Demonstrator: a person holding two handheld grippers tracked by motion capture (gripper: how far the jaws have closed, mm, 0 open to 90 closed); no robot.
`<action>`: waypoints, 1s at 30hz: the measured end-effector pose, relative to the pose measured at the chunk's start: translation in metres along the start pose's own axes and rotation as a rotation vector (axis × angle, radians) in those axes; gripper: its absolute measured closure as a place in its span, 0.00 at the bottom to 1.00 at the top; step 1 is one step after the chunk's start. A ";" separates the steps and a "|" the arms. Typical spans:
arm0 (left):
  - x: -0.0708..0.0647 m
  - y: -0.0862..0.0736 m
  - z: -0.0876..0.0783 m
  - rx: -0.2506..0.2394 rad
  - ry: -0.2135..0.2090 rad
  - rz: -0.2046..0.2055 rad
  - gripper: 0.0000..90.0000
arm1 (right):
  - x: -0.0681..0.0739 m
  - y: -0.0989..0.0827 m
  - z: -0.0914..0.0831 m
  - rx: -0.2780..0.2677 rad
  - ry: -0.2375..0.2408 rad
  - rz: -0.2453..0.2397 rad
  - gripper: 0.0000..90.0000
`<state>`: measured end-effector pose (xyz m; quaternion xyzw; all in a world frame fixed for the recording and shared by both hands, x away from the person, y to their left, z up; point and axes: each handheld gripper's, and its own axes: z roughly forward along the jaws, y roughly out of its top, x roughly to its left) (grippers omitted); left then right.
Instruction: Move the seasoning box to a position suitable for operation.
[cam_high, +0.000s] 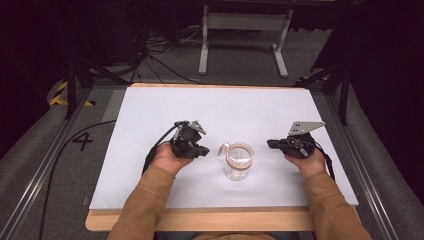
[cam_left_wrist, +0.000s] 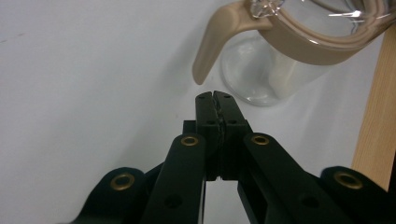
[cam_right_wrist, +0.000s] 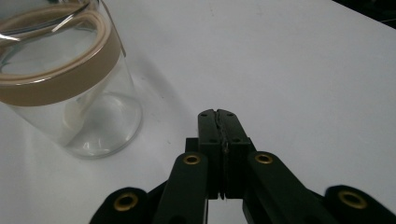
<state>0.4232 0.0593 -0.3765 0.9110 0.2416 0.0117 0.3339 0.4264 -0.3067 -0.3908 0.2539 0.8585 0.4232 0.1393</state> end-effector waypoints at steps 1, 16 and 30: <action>-0.003 0.002 0.004 0.018 -0.005 0.004 1.00 | 0.001 0.000 0.001 -0.003 0.003 -0.001 0.99; -0.013 0.007 0.026 -0.010 0.092 -0.056 1.00 | 0.007 0.002 0.008 0.002 0.041 -0.010 0.99; -0.014 0.008 0.030 -0.029 0.096 -0.052 1.00 | 0.010 0.001 0.009 0.003 0.053 -0.012 0.99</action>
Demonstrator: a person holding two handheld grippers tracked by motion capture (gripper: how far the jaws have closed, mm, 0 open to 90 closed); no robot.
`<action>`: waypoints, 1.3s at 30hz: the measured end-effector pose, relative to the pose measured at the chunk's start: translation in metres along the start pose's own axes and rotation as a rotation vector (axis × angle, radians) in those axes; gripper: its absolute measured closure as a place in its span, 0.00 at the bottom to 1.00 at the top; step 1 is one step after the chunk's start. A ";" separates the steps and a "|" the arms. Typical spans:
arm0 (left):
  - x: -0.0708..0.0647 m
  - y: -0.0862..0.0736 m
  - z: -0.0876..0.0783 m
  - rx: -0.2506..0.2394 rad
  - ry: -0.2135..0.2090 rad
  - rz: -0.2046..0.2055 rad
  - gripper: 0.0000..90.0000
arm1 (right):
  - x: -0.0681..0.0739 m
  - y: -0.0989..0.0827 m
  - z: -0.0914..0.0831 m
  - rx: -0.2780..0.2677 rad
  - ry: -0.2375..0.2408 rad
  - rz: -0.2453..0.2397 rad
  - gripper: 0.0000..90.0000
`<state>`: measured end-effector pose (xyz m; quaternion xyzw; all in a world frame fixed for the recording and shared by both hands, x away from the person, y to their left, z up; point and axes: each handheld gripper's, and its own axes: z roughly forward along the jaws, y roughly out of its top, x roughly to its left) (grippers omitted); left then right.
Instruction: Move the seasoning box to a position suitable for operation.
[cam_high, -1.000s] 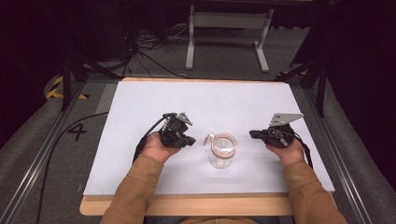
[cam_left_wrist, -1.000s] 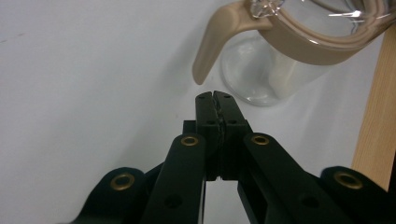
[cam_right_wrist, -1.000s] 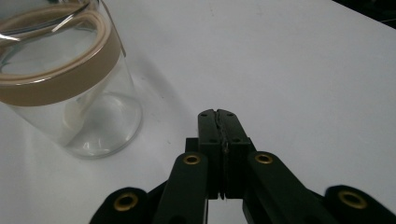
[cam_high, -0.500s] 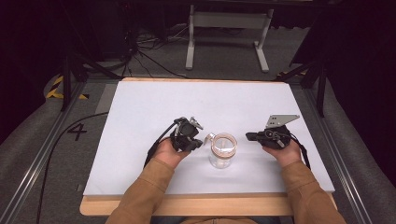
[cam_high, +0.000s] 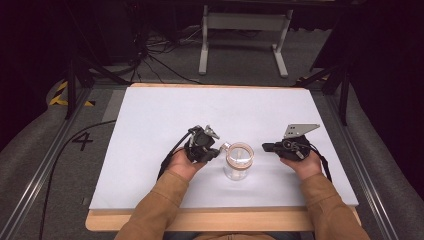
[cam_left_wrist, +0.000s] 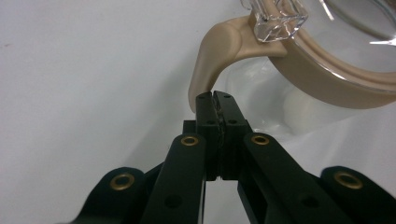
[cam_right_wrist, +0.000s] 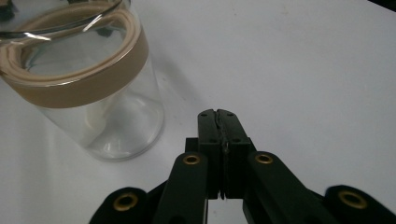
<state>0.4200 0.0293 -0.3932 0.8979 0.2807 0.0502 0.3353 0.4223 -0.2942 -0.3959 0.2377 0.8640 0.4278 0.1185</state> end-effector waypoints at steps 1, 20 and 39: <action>0.000 0.000 0.000 0.004 -0.001 0.005 1.00 | 0.000 0.000 0.000 -0.001 0.000 -0.001 0.99; 0.012 0.015 0.014 0.000 -0.031 0.025 1.00 | 0.011 -0.017 -0.017 -0.002 -0.021 0.022 0.99; 0.028 0.015 0.006 -0.046 -0.038 0.013 1.00 | 0.030 -0.018 -0.006 -0.012 -0.002 0.044 0.99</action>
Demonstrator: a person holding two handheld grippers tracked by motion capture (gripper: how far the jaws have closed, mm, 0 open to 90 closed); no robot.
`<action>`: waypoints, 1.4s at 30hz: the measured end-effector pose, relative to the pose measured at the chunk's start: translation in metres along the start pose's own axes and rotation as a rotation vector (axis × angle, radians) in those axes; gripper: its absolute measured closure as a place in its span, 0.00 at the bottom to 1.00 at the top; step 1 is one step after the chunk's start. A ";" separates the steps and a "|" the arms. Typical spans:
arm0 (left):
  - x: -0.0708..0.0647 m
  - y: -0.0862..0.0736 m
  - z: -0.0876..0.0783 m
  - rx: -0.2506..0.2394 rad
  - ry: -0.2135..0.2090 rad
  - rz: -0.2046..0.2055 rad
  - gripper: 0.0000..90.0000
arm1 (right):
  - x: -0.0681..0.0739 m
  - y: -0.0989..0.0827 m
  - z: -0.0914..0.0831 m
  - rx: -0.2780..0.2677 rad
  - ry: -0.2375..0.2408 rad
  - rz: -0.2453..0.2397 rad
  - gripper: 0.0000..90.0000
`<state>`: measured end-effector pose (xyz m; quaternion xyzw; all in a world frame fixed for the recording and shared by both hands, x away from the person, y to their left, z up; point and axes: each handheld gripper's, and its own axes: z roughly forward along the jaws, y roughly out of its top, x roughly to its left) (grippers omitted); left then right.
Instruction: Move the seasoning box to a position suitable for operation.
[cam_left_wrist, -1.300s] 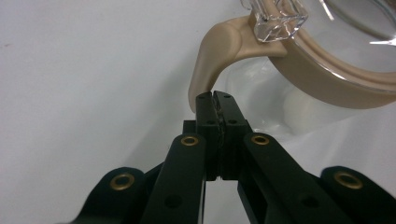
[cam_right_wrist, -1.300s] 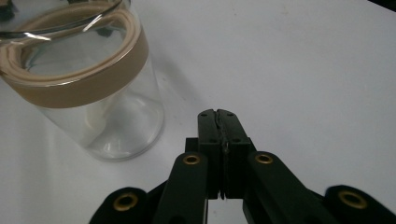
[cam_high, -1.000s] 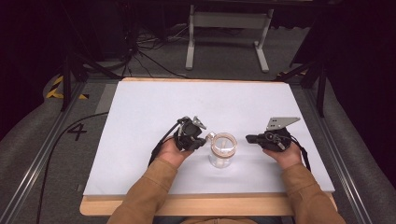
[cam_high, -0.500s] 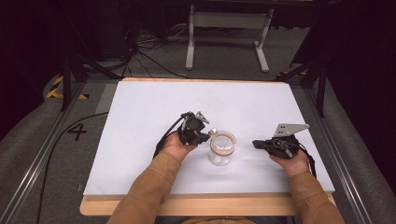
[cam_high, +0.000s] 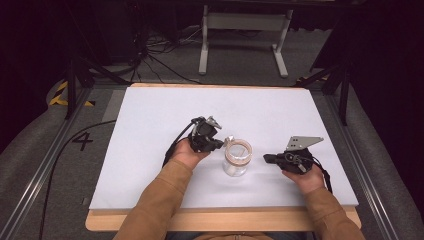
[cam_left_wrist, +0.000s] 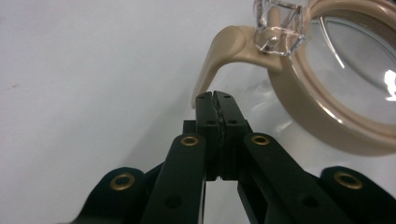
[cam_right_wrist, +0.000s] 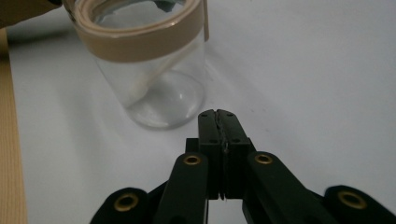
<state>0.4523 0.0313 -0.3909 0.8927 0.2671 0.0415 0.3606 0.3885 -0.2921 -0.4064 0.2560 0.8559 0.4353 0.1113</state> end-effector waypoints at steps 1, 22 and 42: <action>0.002 -0.002 -0.003 -0.002 -0.001 -0.011 1.00 | 0.002 0.003 0.004 -0.002 0.002 0.005 0.99; 0.019 -0.027 -0.032 -0.071 0.036 -0.102 1.00 | 0.015 0.011 0.049 0.107 0.023 -0.028 0.99; 0.022 -0.029 -0.039 -0.116 0.019 -0.122 1.00 | 0.038 0.018 0.062 0.114 0.113 -0.101 0.99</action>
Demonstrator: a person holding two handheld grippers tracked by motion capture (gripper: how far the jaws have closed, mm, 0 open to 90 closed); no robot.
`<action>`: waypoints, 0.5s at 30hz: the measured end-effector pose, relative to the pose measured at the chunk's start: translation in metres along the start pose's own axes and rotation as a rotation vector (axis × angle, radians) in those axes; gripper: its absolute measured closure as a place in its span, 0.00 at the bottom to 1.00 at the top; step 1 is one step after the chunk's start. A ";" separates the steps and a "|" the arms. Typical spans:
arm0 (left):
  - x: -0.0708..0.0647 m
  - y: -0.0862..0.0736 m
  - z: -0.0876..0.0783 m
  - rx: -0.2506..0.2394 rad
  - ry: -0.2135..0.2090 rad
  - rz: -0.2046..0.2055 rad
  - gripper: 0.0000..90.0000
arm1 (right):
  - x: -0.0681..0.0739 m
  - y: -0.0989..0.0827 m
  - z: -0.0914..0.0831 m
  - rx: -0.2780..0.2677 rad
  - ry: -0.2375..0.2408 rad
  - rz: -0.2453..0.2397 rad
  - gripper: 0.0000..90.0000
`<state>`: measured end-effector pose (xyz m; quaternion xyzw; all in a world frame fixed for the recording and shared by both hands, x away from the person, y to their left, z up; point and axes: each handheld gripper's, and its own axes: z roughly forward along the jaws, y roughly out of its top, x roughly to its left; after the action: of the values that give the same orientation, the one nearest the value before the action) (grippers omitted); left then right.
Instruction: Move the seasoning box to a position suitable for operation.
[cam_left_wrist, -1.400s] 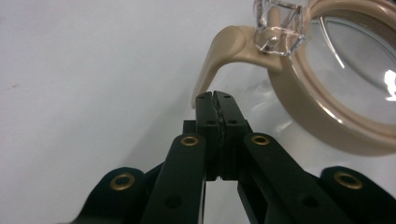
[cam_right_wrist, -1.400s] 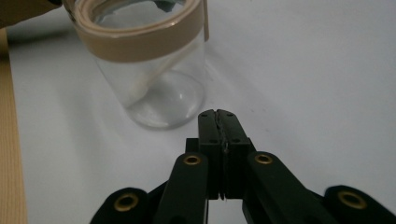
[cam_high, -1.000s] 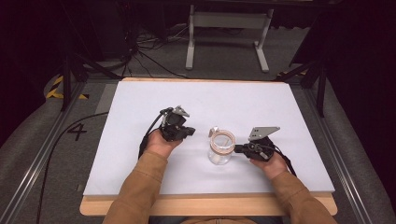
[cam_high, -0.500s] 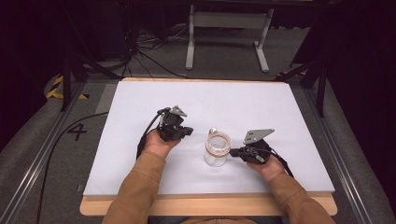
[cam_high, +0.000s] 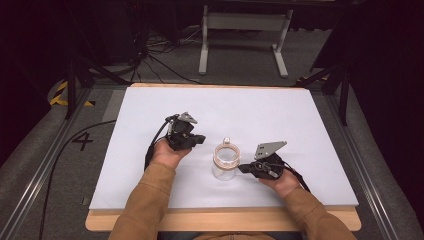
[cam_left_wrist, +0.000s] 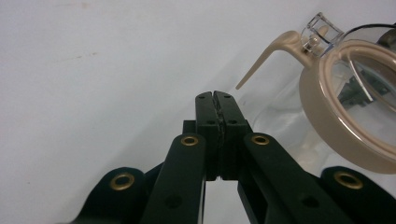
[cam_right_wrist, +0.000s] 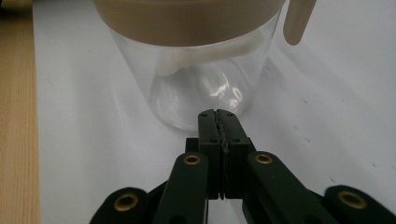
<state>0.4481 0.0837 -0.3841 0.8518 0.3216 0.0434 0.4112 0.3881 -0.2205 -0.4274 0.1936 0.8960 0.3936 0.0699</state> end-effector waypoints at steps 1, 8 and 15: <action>0.000 0.001 -0.001 -0.008 -0.005 0.006 1.00 | 0.000 0.000 -0.001 0.004 -0.010 -0.004 0.99; -0.010 0.013 -0.013 -0.097 -0.073 0.061 1.00 | -0.010 -0.005 -0.021 -0.049 -0.045 0.038 0.99; -0.023 0.026 -0.013 -0.171 -0.125 0.127 1.00 | -0.002 -0.007 -0.033 -0.090 -0.042 0.050 0.99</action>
<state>0.4389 0.0664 -0.3521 0.8334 0.2358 0.0435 0.4980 0.3790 -0.2484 -0.4100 0.2210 0.8705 0.4310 0.0875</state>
